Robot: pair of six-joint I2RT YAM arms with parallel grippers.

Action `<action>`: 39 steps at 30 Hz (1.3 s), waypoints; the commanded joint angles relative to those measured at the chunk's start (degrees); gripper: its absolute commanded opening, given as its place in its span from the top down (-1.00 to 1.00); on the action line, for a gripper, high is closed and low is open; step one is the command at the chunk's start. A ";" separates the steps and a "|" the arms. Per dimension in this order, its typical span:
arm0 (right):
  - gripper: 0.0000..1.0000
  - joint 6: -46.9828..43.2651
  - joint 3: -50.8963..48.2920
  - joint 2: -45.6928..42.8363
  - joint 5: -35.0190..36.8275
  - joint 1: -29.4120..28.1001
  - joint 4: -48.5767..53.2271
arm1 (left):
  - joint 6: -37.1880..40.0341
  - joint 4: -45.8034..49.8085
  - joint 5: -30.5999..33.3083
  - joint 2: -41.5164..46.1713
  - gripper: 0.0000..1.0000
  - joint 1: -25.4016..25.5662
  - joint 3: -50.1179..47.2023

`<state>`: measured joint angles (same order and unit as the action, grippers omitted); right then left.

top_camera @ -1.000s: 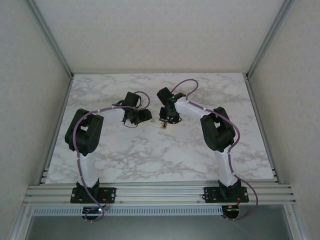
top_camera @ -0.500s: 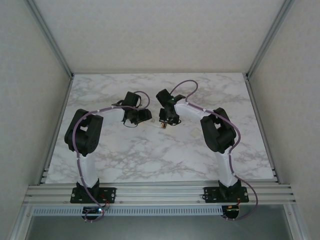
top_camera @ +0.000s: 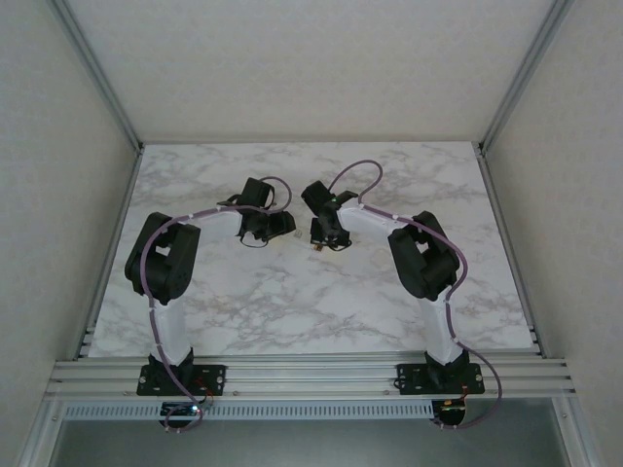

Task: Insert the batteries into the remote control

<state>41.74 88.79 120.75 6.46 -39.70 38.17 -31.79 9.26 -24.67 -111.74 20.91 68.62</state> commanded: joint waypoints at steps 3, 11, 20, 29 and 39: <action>0.80 -0.35 -3.16 3.62 -1.18 -0.99 5.15 | -0.86 1.03 0.00 1.93 0.06 0.36 0.88; 0.81 -1.48 -2.46 -4.22 -1.04 -0.77 5.47 | -0.47 1.22 1.29 3.30 0.05 0.28 0.19; 0.43 -2.92 -12.84 -20.09 3.77 4.53 2.04 | 0.78 2.41 5.36 12.17 -0.44 0.18 -2.01; 0.17 -3.32 -16.48 -19.34 4.65 12.74 8.18 | 2.58 -0.97 2.39 26.54 -0.78 1.08 -8.83; 0.49 -0.40 -16.25 -10.23 2.67 13.51 4.49 | 5.77 -1.49 3.04 32.74 -0.92 2.99 -12.43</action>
<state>39.72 72.51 109.03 9.21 -26.52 43.09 -27.83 8.38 -21.63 -80.75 23.73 57.25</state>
